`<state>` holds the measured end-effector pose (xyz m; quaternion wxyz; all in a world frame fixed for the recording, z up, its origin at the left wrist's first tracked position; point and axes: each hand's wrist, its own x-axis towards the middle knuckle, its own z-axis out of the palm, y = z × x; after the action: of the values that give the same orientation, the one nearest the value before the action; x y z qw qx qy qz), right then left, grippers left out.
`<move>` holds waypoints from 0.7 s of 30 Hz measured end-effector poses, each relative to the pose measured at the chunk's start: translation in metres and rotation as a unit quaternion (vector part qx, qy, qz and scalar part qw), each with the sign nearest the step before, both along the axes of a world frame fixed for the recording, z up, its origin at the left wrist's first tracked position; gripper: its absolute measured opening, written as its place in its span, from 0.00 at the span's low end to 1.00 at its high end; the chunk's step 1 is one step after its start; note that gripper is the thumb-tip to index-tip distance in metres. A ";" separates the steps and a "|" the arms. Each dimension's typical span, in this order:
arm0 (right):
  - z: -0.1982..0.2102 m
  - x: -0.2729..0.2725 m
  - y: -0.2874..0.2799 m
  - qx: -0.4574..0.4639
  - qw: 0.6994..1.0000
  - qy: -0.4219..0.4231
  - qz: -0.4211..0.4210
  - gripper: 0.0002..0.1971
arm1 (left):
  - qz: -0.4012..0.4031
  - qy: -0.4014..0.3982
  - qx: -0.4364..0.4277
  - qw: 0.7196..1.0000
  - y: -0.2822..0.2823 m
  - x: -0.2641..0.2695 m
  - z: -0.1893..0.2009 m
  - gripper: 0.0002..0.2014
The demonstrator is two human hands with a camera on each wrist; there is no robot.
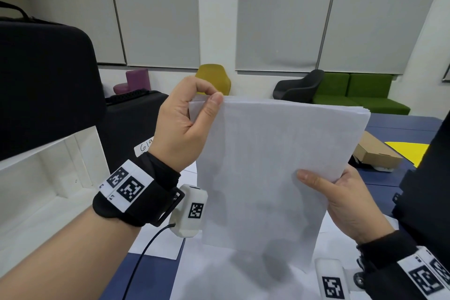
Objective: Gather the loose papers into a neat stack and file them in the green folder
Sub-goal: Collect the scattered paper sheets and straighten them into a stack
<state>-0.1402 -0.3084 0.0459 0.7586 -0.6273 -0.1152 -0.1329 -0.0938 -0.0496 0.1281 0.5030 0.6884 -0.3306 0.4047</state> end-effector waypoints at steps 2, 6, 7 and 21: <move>-0.001 0.000 0.000 -0.007 1.000 -0.003 0.003 0.23 | 0.004 0.005 -0.009 1.000 0.000 0.000 -0.002 0.03; -0.001 0.001 0.001 -0.014 1.000 -0.008 0.006 0.33 | 0.000 0.017 -0.005 1.000 0.001 -0.001 -0.004 0.05; -0.001 0.001 0.000 -0.007 1.000 -0.006 0.008 0.31 | -0.005 0.020 0.000 1.000 0.000 -0.002 -0.004 0.07; 0.004 -0.003 0.004 0.004 1.000 0.008 0.003 0.18 | 0.020 -0.039 0.016 0.999 -0.002 -0.003 -0.005 0.12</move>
<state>-0.1427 -0.3044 0.0501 0.7624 -0.6250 -0.1108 -0.1260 -0.0972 -0.0520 0.1232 0.4705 0.6863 -0.3428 0.4361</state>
